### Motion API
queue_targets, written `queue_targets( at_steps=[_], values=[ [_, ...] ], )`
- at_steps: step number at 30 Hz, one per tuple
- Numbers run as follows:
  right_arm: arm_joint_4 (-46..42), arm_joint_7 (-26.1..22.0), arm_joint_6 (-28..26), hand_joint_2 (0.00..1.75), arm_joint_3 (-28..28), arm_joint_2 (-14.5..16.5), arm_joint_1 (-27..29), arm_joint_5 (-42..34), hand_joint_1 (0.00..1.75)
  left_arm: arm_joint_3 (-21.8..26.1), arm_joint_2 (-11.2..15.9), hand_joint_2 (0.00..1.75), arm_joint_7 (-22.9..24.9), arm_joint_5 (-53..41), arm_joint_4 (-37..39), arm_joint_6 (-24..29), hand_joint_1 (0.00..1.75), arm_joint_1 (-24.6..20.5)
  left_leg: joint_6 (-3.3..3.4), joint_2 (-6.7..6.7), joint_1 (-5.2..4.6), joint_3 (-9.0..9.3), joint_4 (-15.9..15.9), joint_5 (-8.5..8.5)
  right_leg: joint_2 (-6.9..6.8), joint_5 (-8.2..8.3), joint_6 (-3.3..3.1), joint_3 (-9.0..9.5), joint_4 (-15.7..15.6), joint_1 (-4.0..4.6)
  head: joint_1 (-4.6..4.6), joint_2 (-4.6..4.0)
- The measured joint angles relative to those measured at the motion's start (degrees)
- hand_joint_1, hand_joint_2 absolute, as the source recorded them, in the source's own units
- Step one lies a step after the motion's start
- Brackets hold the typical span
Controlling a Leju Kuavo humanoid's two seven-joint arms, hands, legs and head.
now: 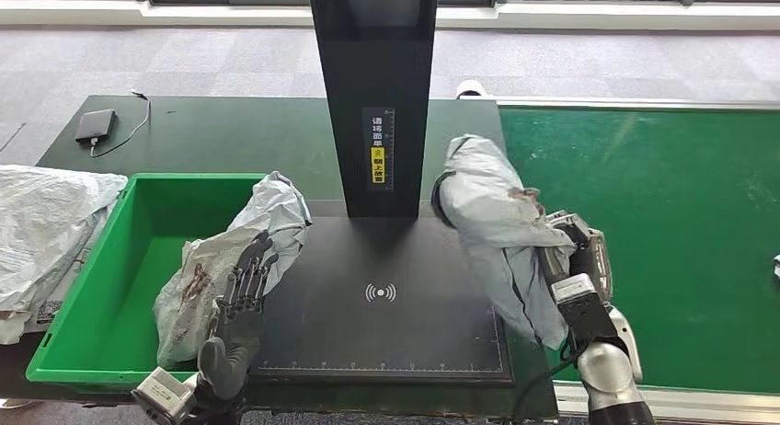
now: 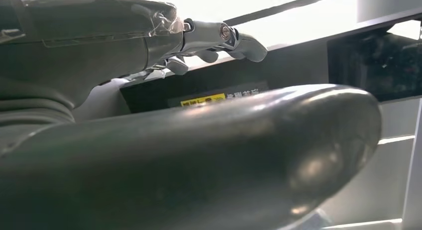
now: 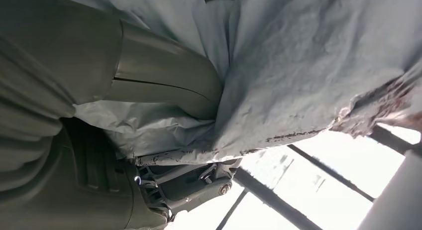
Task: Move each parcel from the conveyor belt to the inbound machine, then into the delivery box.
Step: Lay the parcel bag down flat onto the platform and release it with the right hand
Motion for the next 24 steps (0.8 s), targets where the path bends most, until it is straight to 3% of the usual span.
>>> queue_targets(
  at_steps=[9,17,24],
  values=[
    [-0.1,-3.0,3.7,1.75,8.8,0.7,0.1,-4.7,1.75,-1.0,0.0,0.0,0.0,0.5,2.1,1.5,0.0,-1.0,0.02,0.1,-0.03,0.0,0.1,0.02,0.08,0.09,0.06,0.02,0.0,-0.03,0.01,-0.01],
    [1.6,-3.2,3.8,1.75,10.9,1.1,-0.7,-4.9,1.75,-1.1,0.0,0.0,0.0,0.5,2.8,1.9,0.0,-1.2,0.0,0.1,-0.02,-0.03,0.0,0.04,0.1,0.09,0.05,0.0,0.0,-0.02,0.0,0.0],
    [15.2,-6.2,3.9,1.75,13.4,5.3,-9.6,-6.8,1.75,-1.7,0.1,0.0,0.0,0.5,2.5,5.0,0.0,-1.2,-0.09,0.38,-0.01,0.02,0.0,0.1,0.36,0.18,-0.03,-0.06,0.0,-0.01,-0.01,-0.01]
  ],
)
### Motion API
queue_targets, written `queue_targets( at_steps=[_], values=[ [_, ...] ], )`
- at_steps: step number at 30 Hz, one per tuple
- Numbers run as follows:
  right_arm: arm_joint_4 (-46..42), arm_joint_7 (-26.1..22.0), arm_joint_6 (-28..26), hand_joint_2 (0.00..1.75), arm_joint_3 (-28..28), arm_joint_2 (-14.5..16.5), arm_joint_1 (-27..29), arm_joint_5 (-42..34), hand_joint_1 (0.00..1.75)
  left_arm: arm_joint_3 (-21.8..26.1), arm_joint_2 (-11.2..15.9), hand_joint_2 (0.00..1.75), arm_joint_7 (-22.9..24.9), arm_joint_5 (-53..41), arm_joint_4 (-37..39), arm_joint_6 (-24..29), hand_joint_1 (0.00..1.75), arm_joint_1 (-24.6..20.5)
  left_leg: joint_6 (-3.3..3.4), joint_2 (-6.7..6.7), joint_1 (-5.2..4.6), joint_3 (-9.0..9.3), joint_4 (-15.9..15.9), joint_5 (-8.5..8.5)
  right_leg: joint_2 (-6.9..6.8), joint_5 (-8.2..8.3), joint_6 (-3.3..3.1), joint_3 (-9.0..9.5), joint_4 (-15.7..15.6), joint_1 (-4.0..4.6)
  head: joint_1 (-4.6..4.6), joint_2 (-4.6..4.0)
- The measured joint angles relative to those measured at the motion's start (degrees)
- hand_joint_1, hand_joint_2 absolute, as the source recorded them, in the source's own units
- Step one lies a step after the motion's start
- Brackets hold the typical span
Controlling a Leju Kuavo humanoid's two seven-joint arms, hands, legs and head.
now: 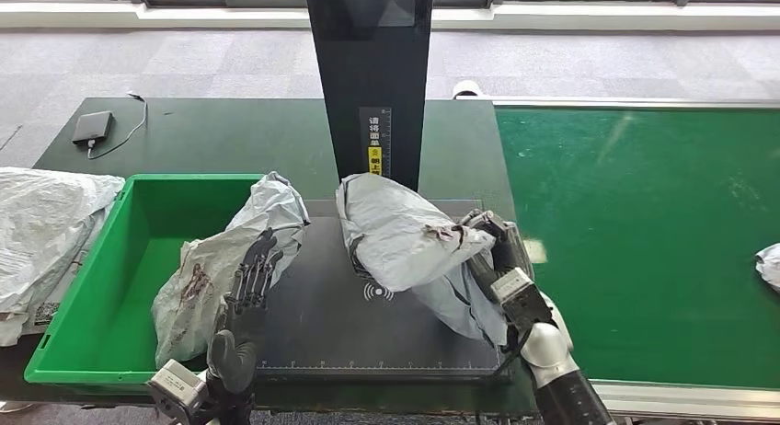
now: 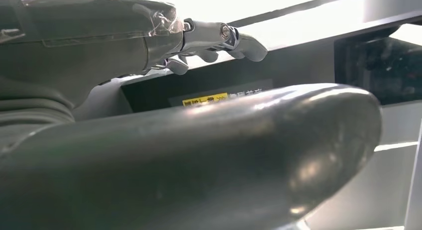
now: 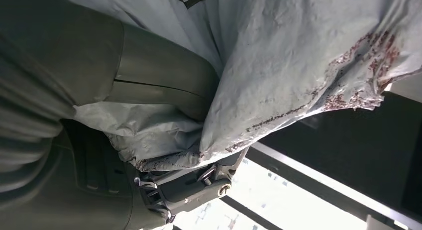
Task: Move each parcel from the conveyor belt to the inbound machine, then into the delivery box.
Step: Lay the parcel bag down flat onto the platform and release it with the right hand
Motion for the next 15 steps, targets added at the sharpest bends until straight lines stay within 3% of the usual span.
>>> queue_targets(
  at_steps=[1,2,5,6,9,15],
  values=[
    [3.1,-0.3,-1.2,1.75,0.4,0.9,-1.7,0.3,1.75,-0.2,0.0,0.0,0.0,0.1,0.0,0.4,0.0,0.0,-0.02,-0.01,0.0,0.01,0.0,0.03,-0.01,0.02,-0.02,-0.01,0.0,0.01,0.0,-0.01],
    [6.2,-0.4,-2.6,1.75,0.6,1.8,-3.3,0.7,1.47,-0.3,0.0,0.0,0.0,0.3,0.0,0.8,0.0,0.1,-0.04,-0.02,0.01,0.01,0.0,0.05,-0.02,0.03,-0.03,-0.01,0.0,0.01,-0.01,0.0],
    [15.3,0.3,-8.7,1.75,0.8,3.7,-7.7,2.5,0.16,-0.4,0.1,0.0,0.0,0.9,-0.2,1.9,0.0,0.4,-0.06,-0.06,0.01,0.0,0.0,0.08,-0.05,0.05,-0.05,-0.01,0.0,0.01,0.0,0.0],
    [17.8,0.9,-11.0,1.75,0.8,4.1,-8.8,3.3,0.0,-0.5,0.2,0.0,0.0,1.0,-0.3,2.1,0.0,0.5,-0.06,-0.06,0.01,0.0,0.0,0.08,-0.05,0.05,-0.05,-0.01,0.0,0.01,0.01,0.0],
    [23.8,2.8,-15.2,1.75,0.8,5.0,-11.4,4.9,0.0,-0.7,0.3,0.0,0.0,1.0,-0.3,2.4,0.0,0.7,-0.06,-0.07,0.01,0.0,0.0,0.08,-0.05,0.05,-0.06,-0.02,0.0,0.01,0.01,0.01],
    [31.7,4.0,-16.2,1.75,0.8,6.0,-13.4,5.4,0.0,-1.4,0.6,0.0,0.0,1.3,0.0,4.1,0.0,0.8,-0.07,-0.07,0.01,-0.02,0.0,0.06,-0.04,0.05,-0.06,-0.04,0.0,0.01,0.01,0.01]
  ],
)
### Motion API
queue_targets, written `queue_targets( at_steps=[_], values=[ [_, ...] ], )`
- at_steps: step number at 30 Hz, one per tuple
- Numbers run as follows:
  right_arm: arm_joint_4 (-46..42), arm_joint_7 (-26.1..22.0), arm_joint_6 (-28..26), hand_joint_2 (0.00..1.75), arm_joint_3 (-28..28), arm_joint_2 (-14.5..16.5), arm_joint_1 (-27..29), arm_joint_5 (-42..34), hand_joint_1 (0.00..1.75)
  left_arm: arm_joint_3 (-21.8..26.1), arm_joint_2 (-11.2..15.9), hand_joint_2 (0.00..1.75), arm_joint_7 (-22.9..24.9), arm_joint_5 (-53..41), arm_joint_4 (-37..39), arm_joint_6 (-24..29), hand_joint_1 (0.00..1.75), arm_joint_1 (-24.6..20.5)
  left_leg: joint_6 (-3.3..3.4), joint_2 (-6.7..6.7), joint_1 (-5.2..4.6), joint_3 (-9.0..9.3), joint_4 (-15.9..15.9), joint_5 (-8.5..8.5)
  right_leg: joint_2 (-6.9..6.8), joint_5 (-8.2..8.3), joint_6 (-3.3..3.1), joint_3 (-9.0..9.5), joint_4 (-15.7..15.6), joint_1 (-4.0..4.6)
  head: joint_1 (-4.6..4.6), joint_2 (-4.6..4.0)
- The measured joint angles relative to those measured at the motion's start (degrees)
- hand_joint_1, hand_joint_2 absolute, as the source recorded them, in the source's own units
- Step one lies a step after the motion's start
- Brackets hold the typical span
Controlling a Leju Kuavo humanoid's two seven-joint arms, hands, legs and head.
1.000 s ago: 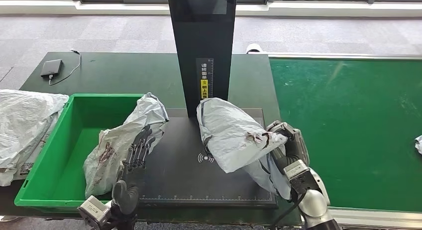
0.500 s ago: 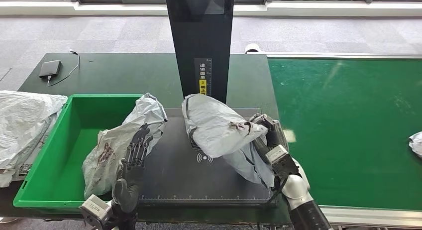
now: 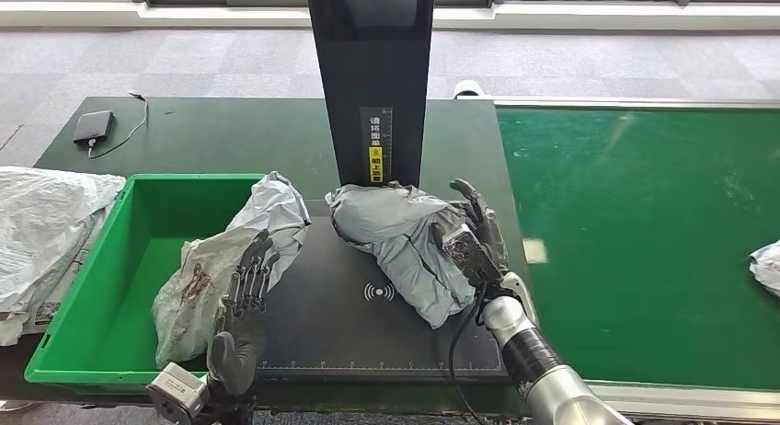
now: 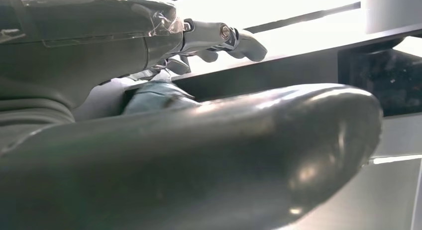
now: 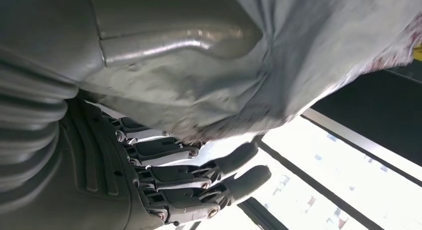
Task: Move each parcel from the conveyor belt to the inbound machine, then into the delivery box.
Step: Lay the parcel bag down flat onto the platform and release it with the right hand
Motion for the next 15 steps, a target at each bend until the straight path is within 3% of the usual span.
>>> queue_targets(
  at_steps=[15],
  values=[
    [6.3,-3.7,3.9,1.75,0.0,0.7,0.9,-2.9,0.0,-0.4,0.9,0.0,0.0,2.0,0.4,2.3,0.0,0.9,0.0,0.06,0.0,0.03,0.0,0.0,0.05,0.0,0.0,-0.04,0.0,0.0,0.01,-0.01]
  ],
)
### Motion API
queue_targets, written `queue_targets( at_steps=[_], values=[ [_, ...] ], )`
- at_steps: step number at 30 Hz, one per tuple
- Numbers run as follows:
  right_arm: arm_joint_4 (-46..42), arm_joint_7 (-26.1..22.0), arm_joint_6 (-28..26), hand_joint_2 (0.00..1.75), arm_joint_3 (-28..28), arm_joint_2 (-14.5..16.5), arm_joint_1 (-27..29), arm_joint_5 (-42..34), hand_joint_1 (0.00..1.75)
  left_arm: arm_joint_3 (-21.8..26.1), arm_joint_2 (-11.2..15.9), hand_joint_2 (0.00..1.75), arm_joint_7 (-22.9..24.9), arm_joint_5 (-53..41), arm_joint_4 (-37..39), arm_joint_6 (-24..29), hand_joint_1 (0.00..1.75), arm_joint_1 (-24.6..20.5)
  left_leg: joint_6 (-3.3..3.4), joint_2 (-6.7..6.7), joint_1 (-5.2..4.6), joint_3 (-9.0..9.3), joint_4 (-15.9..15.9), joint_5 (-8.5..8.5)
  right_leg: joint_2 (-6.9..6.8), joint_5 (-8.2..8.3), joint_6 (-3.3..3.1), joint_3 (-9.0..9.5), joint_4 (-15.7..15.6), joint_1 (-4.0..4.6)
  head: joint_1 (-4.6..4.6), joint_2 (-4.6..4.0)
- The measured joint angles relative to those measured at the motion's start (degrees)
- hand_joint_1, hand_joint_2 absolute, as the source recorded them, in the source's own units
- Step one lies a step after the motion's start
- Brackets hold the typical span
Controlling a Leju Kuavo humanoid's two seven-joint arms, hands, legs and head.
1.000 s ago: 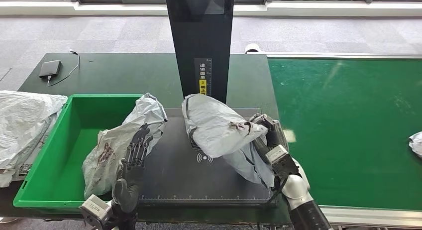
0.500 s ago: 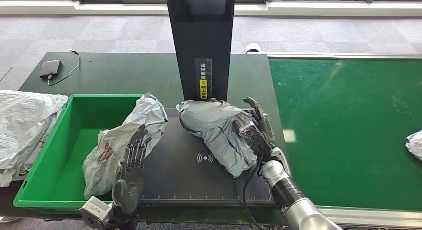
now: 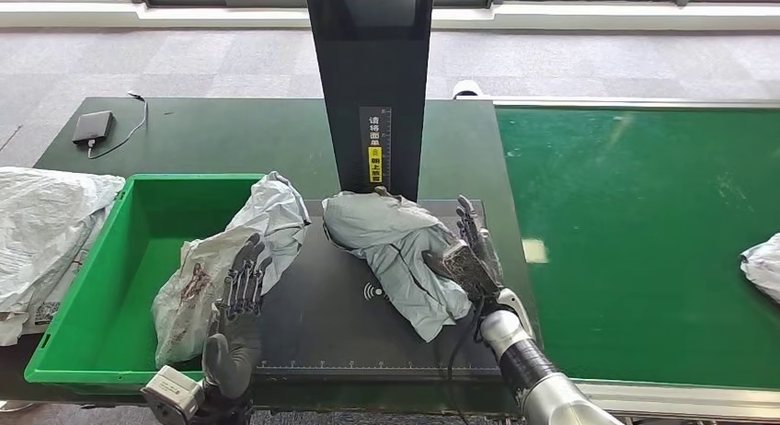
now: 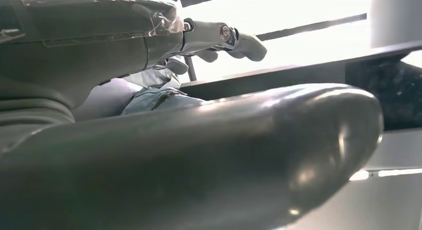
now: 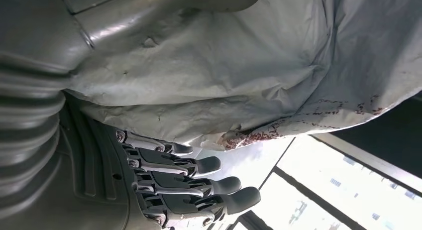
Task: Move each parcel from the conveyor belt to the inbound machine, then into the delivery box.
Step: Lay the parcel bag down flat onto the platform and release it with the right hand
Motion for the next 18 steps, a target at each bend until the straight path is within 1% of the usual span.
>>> queue_targets(
  at_steps=[3,8,10,14,18],
  values=[
    [-1.7,-1.8,3.1,1.75,0.0,0.0,2.8,-1.7,0.0,-0.5,0.4,0.0,0.0,1.7,1.3,0.5,0.0,-0.4,-0.02,-0.01,0.0,0.01,0.0,-0.02,0.01,0.0,0.0,0.0,0.0,0.01,-0.01,-0.01],
    [-8.1,-2.2,10.2,1.75,0.4,0.1,7.8,-4.2,0.0,-1.4,0.7,0.0,0.0,2.2,4.6,3.6,0.0,-2.2,-0.08,0.14,0.08,0.17,0.0,-0.11,0.19,-0.02,-0.02,0.11,0.0,0.08,0.0,0.01],
    [-10.8,-2.2,11.8,1.75,1.5,0.2,10.1,-4.5,0.0,-1.6,0.7,0.0,0.2,2.5,5.9,4.5,0.0,-2.7,-0.08,0.17,0.09,0.18,0.0,-0.12,0.21,-0.03,-0.03,0.13,-0.1,0.09,-0.01,0.01],
    [-16.9,-2.2,12.4,1.75,5.1,-0.1,15.0,-6.9,0.0,-2.1,0.9,0.0,2.3,4.6,7.5,6.3,0.0,-2.8,-0.09,0.17,0.09,0.14,0.0,-0.12,0.22,-0.02,-0.03,0.08,0.0,0.09,-0.01,0.0],
    [-24.4,-2.2,10.8,1.75,9.0,-1.9,18.3,-10.2,0.0,-3.1,1.4,0.0,3.5,5.8,8.9,10.2,0.0,-2.9,-0.09,0.19,0.09,0.11,0.0,-0.11,0.22,-0.02,-0.03,0.04,0.0,0.09,-0.01,0.0]
  ],
)
